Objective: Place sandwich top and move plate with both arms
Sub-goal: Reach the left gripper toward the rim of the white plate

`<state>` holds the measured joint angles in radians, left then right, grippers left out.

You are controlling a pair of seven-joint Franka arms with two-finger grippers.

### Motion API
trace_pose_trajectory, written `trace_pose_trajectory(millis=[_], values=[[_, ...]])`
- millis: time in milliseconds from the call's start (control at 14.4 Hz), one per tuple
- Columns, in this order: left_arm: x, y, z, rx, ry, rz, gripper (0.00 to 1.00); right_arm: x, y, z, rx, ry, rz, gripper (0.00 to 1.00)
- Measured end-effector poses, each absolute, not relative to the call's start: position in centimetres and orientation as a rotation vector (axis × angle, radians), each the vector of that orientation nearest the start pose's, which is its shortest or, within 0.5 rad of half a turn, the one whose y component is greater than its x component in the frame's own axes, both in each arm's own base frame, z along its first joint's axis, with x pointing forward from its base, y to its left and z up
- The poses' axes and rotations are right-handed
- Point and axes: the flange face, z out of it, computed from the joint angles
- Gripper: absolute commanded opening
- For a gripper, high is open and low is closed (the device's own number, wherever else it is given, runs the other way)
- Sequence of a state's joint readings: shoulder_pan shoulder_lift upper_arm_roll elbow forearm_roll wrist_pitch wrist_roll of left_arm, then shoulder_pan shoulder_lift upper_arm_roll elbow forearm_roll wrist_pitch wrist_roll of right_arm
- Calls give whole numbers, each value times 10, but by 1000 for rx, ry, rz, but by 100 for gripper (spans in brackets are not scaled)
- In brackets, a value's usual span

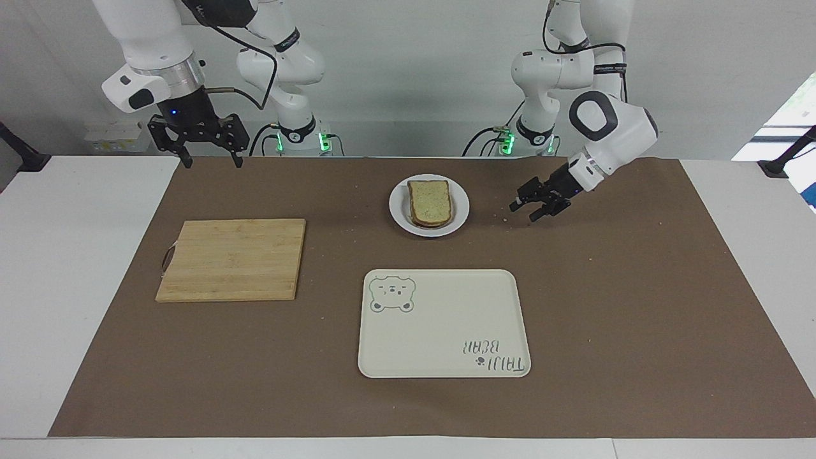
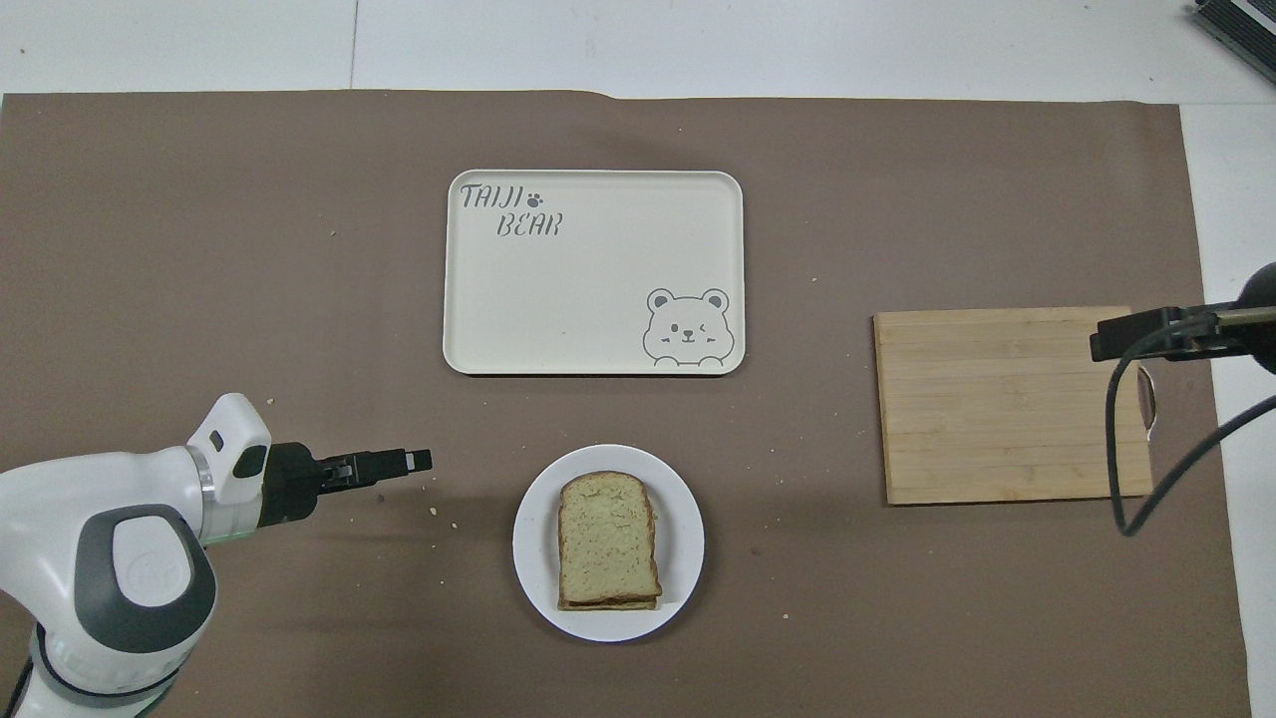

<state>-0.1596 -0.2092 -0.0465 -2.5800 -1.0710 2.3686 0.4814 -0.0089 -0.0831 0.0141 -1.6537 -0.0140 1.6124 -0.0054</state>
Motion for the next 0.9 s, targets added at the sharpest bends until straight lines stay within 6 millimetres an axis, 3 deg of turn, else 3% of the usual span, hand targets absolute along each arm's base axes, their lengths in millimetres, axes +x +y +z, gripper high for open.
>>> trace_pose_trajectory(millis=[278,905], values=[[402,-144,322,2440,101,119,74,532,-1,634,-3156,-9,-65,100],[379,-186,287,2477,-76,8,59,527,-6,631,-3156,4,12,100]])
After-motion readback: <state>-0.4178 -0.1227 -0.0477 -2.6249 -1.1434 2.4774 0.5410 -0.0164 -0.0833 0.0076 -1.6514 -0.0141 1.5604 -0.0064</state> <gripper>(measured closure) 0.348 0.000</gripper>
